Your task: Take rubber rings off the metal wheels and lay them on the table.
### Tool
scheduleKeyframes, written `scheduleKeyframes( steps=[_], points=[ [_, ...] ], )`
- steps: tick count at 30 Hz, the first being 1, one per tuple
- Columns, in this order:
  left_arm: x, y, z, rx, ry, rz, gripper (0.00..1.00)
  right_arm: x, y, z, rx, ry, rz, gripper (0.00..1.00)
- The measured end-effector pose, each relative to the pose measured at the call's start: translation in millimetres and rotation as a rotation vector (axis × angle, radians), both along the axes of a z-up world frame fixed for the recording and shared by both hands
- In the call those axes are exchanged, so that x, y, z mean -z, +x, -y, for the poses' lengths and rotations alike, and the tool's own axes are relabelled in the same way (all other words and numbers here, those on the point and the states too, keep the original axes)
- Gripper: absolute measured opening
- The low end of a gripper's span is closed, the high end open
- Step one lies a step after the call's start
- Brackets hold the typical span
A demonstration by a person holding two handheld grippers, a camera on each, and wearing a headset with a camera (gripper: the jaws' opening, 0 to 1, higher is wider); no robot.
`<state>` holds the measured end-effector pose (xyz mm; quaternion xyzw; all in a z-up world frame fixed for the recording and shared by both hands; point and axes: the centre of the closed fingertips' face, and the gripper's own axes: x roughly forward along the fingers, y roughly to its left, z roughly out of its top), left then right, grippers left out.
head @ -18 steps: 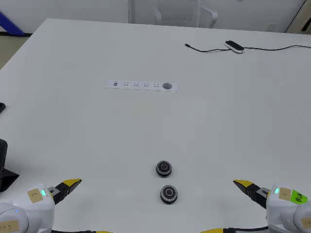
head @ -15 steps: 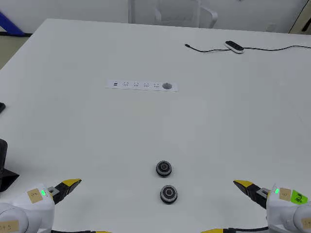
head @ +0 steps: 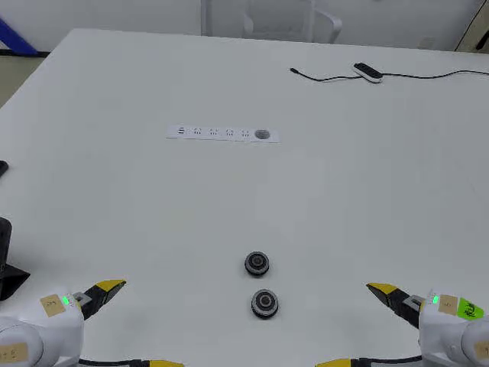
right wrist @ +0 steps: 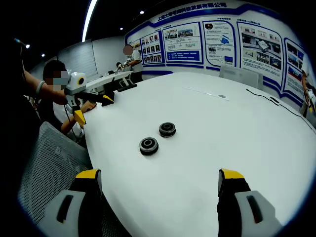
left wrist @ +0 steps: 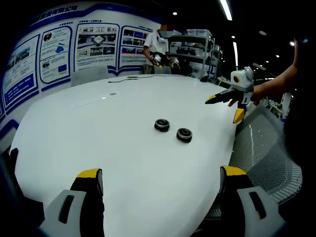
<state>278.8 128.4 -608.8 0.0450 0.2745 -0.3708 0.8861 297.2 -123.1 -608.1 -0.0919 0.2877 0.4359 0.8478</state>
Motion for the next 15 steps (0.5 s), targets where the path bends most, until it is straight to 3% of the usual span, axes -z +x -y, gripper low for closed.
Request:
scheduleKeyframes(
  steps=[15],
  points=[
    [2.9, 2.8, 1.9, 0.007, 0.021, -0.002, 0.96, 4.3, -5.3, -5.5, -0.003, 0.013, -0.021, 0.99]
  ],
)
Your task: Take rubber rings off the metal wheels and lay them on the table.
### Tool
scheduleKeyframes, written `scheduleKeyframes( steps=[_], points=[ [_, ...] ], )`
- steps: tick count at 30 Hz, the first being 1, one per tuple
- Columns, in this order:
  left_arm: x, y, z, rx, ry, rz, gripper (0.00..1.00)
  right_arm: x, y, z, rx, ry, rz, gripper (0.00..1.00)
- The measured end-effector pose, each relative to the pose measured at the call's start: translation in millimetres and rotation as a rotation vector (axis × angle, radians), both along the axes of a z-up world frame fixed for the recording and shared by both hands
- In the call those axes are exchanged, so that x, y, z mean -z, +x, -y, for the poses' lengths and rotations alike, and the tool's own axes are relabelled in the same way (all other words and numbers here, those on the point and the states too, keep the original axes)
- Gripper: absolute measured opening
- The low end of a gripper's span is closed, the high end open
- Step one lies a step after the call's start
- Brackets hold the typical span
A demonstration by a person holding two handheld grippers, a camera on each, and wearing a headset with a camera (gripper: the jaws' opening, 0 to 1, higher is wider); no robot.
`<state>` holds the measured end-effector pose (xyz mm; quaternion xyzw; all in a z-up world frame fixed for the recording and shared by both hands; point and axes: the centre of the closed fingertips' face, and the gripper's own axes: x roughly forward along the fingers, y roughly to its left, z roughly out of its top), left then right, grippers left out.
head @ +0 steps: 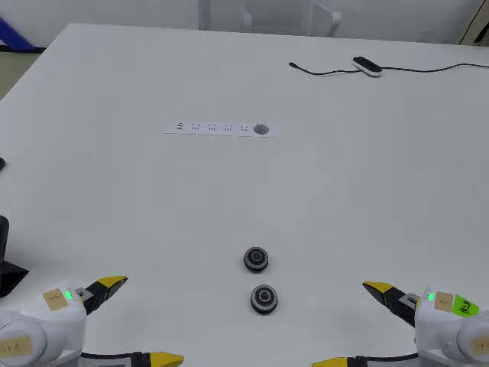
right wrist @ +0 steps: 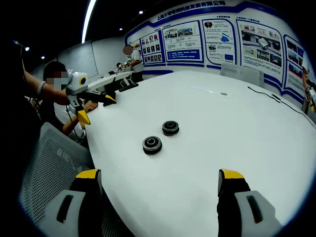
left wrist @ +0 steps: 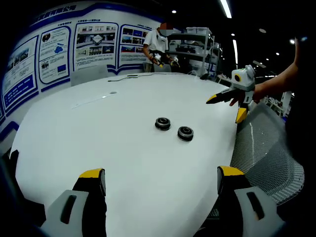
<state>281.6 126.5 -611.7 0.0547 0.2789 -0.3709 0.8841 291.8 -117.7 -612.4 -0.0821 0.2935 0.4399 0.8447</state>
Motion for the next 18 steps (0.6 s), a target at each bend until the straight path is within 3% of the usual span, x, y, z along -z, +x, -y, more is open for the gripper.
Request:
scheduleKeyframes(
  steps=[18],
  points=[
    [0.0, 4.8, 8.5, 0.039, 0.011, -0.003, 0.87, 3.8, -1.7, -11.2, -0.005, 0.021, -0.019, 0.98]
  ],
)
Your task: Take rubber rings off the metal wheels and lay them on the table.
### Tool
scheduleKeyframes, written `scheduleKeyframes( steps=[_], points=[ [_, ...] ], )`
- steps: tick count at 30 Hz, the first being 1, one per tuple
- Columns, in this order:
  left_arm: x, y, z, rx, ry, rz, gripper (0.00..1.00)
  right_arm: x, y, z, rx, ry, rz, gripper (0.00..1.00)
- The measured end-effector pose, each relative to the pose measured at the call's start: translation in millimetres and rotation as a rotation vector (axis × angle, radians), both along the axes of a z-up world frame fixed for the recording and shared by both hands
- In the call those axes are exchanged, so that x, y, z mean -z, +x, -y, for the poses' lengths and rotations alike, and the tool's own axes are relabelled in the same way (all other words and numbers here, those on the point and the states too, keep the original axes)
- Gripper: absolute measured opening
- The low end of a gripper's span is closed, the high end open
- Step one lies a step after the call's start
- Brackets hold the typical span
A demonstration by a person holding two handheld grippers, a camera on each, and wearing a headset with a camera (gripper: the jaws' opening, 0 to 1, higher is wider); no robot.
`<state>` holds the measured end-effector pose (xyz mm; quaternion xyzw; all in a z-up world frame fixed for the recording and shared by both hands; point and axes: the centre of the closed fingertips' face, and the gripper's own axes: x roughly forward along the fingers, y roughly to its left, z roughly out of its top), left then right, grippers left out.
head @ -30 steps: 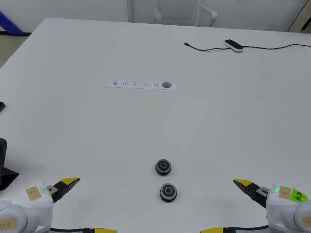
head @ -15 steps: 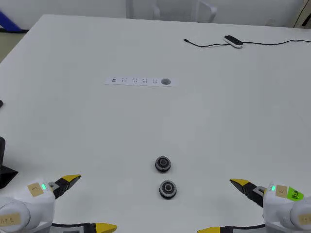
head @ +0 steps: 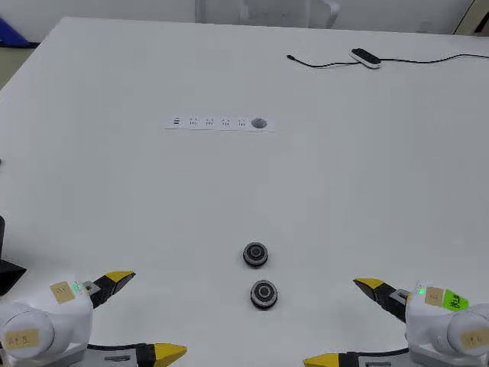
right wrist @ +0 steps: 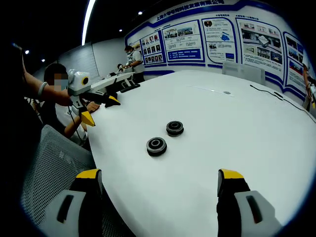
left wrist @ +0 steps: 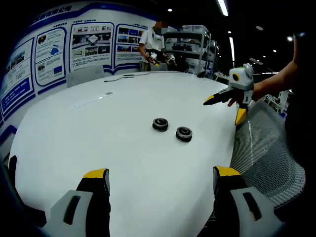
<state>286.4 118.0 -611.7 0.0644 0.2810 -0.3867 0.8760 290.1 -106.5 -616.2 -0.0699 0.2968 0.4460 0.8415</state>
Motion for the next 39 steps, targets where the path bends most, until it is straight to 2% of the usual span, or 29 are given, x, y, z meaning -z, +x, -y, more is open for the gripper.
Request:
scheduleKeyframes(
  steps=[7, 18, 39],
  points=[
    [-2.8, 0.6, 9.6, 0.032, 0.006, 0.005, 0.84, 1.9, -2.7, -4.0, -0.005, 0.007, -0.009, 0.98],
    [-1.8, 3.1, 16.3, 0.055, 0.013, 0.004, 0.81, 4.0, -4.8, -9.6, -0.013, 0.015, -0.017, 0.98],
    [-2.7, 8.8, 43.9, 0.131, 0.025, 0.015, 0.68, 7.2, -5.7, -17.7, -0.028, 0.024, -0.031, 0.97]
  ],
)
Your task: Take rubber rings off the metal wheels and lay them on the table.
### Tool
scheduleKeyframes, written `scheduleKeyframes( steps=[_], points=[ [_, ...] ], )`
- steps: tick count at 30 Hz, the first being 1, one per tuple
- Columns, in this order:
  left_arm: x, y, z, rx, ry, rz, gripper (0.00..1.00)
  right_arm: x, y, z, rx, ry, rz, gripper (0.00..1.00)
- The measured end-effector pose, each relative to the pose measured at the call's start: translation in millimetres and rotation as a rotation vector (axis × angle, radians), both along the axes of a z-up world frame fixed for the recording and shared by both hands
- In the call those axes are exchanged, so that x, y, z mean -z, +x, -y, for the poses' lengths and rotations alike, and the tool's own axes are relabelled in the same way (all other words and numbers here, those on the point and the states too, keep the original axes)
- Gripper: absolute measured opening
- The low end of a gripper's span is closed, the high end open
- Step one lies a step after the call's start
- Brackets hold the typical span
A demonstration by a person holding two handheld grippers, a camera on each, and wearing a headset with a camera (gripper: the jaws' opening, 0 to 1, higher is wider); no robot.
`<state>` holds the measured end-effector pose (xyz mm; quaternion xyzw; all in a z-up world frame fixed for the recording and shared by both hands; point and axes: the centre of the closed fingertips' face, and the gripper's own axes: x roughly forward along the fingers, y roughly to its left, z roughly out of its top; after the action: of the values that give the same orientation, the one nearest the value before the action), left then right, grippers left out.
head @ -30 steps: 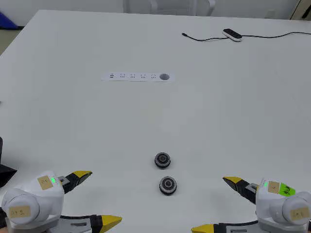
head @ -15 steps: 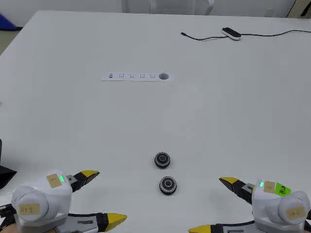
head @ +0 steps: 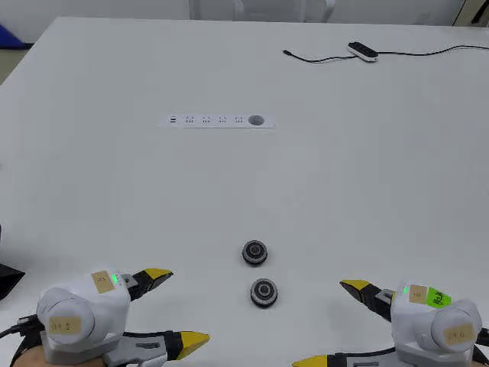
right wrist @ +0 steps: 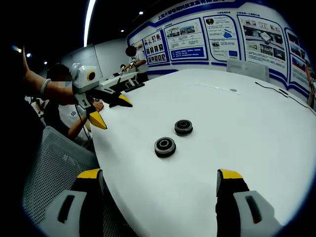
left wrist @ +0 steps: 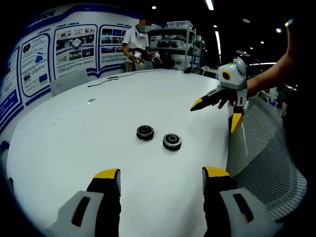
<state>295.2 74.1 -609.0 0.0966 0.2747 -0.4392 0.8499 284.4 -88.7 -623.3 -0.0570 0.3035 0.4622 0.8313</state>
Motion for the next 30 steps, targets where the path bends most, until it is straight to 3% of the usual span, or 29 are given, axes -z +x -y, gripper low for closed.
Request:
scheduleKeyframes(
  steps=[30],
  points=[
    [2.8, 10.9, 31.0, 0.082, 0.016, 0.0, 0.55, 4.4, 1.8, -13.8, -0.013, 0.031, -0.025, 0.94]
  ],
)
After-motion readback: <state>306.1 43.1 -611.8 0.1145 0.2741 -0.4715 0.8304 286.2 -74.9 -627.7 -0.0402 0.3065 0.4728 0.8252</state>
